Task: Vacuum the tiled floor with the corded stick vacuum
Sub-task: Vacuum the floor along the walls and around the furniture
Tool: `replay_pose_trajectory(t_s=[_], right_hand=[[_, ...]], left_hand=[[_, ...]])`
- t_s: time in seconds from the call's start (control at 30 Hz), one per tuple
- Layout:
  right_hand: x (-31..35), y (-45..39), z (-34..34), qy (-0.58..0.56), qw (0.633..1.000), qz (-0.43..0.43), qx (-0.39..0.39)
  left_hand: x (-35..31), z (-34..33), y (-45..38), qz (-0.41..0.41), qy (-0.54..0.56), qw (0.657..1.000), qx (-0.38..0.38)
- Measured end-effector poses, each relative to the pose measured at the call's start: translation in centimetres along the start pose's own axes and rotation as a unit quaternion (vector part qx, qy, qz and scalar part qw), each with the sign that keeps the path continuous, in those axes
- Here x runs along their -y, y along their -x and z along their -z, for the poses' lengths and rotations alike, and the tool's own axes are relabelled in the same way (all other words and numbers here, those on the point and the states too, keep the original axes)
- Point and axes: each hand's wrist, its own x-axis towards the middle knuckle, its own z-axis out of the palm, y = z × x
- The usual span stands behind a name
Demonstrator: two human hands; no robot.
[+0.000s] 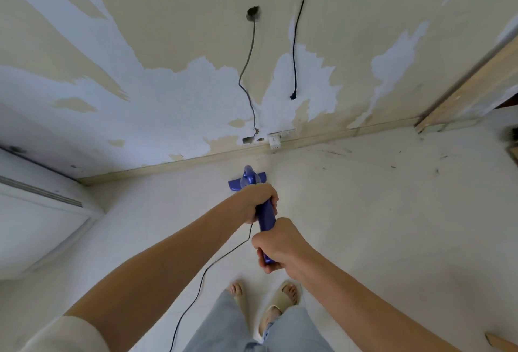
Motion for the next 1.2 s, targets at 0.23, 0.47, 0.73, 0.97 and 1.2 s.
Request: replay_pose_trajectory(t_s=[0.23,0.47,0.73,0.97,1.2], right_hand=[[0.3,-3.2,-2.8,-0.005,1.0,-0.002,-0.023],[0.1,-4.6,-2.7,0.049,0.998,-0.003,-0.026],[-0.9,-2.7,-2.0,0.073,0.996,-0.029,-0.05],[1.0,-1.8,-1.9,0.055,0.998,-0.02,-0.036],[1.2,-4.3,-2.6,0.058,0.997,-0.027,-0.05]], left_hand=[[-0.9,2.3,-0.8,-0.015,-0.023,0.999,-0.025],[-0.5,2.9,-2.2,-0.038,-0.006,0.999,-0.023],[1.2,1.4,-1.8,-0.038,0.001,0.999,-0.02],[-0.1,2.0,-0.6,-0.038,0.009,0.999,0.005],[-1.2,2.4,-2.0,-0.049,-0.032,0.998,-0.028]])
